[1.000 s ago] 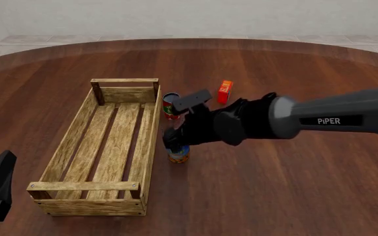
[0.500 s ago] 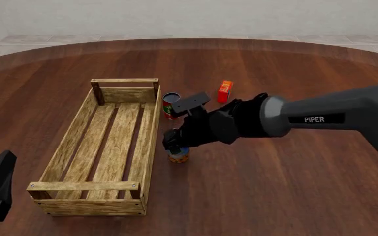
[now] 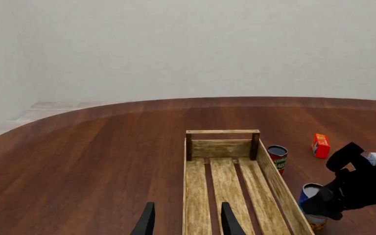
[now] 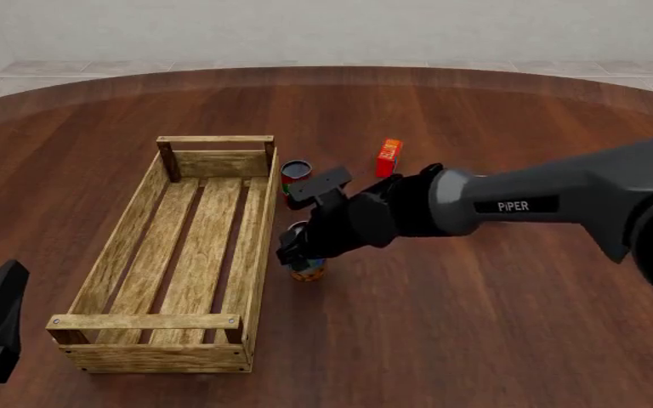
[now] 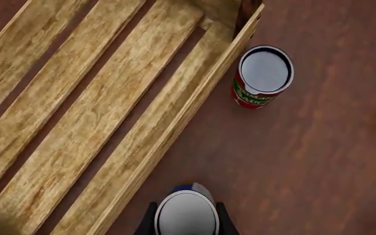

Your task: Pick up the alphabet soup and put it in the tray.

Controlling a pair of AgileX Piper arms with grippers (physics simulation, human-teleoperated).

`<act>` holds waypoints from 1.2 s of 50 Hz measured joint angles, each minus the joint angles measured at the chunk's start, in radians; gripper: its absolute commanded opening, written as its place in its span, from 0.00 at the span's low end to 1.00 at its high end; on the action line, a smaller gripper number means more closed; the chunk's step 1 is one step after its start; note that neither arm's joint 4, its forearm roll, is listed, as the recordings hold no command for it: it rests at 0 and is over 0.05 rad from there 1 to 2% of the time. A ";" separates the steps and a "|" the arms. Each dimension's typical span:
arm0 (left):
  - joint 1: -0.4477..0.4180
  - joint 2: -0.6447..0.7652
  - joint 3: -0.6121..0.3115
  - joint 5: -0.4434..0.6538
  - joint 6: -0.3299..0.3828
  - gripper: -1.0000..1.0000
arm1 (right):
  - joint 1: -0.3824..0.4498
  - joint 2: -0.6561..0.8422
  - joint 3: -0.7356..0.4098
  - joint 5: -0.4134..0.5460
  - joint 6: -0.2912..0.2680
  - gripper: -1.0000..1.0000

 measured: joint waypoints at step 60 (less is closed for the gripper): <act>-0.001 0.001 -0.005 0.005 -0.001 1.00 | 0.018 -0.328 -0.012 0.248 -0.095 0.00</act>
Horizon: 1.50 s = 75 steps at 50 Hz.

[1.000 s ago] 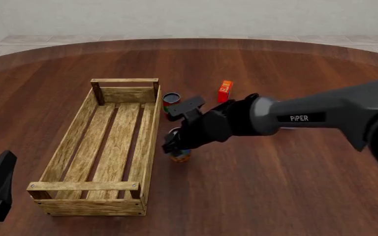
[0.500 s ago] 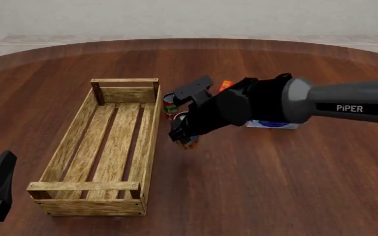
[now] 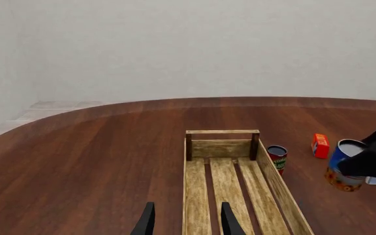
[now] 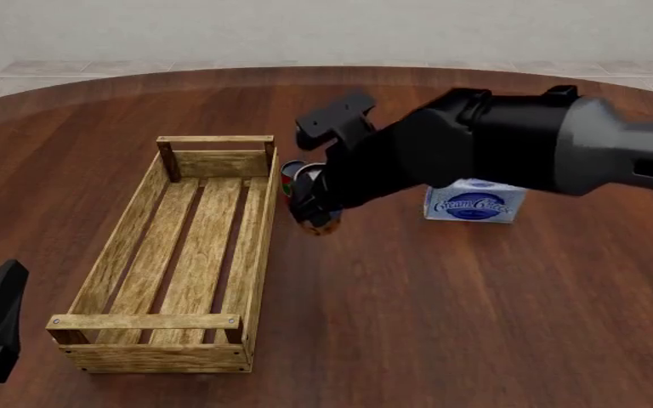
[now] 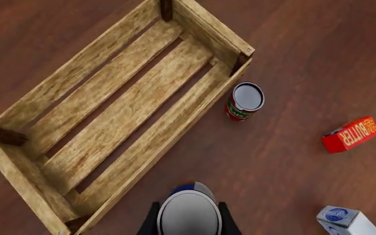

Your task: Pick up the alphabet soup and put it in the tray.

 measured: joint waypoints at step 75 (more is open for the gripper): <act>0.000 0.000 0.007 -0.007 0.000 1.00 | 0.224 0.112 -0.252 0.049 0.028 0.00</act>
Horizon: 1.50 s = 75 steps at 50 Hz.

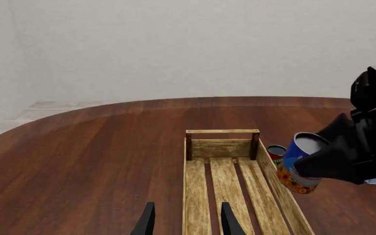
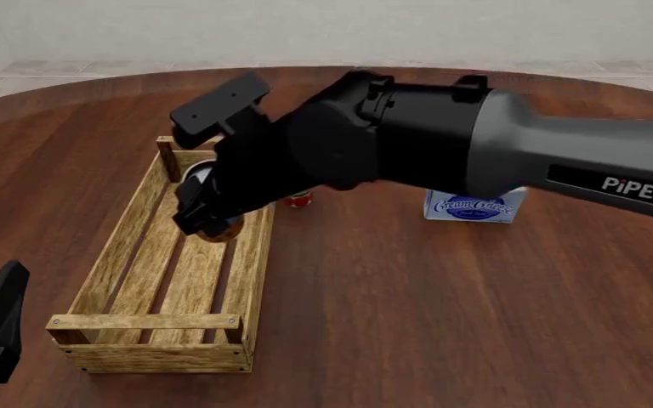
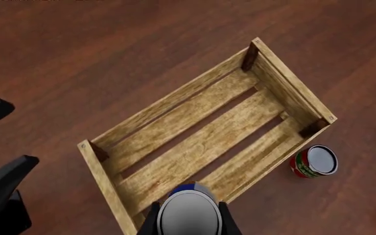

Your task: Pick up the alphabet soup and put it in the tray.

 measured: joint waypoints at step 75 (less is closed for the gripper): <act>0.000 0.000 0.000 0.000 0.000 1.00 | 0.006 0.285 -0.101 -0.139 0.077 0.00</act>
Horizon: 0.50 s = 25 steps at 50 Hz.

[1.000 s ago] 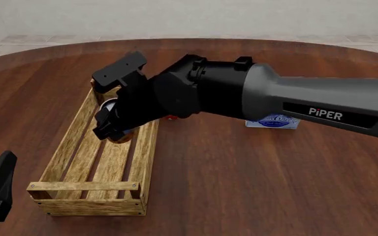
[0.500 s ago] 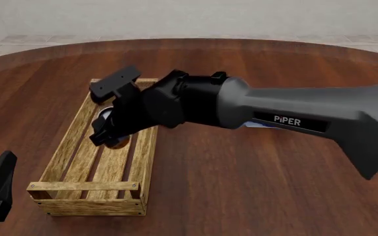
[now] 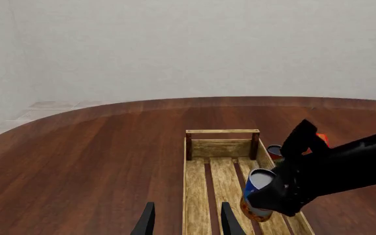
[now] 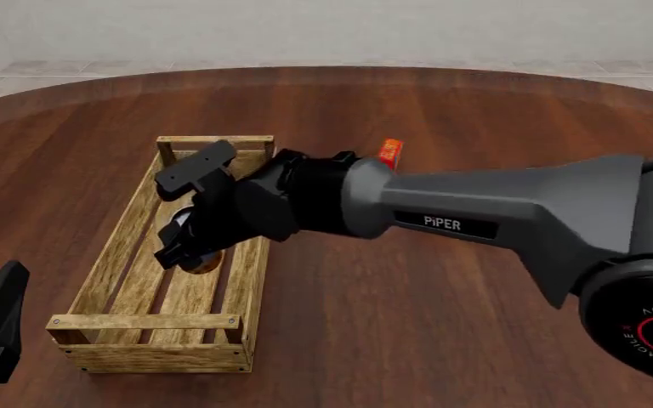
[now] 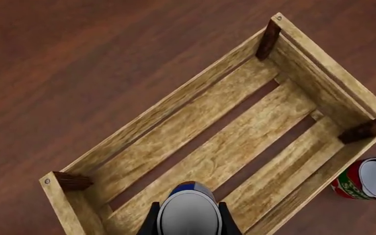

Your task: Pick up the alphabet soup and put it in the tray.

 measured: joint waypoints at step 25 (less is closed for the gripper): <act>0.000 0.000 0.000 0.000 0.000 1.00 | -0.010 0.078 -0.033 -0.006 0.018 0.00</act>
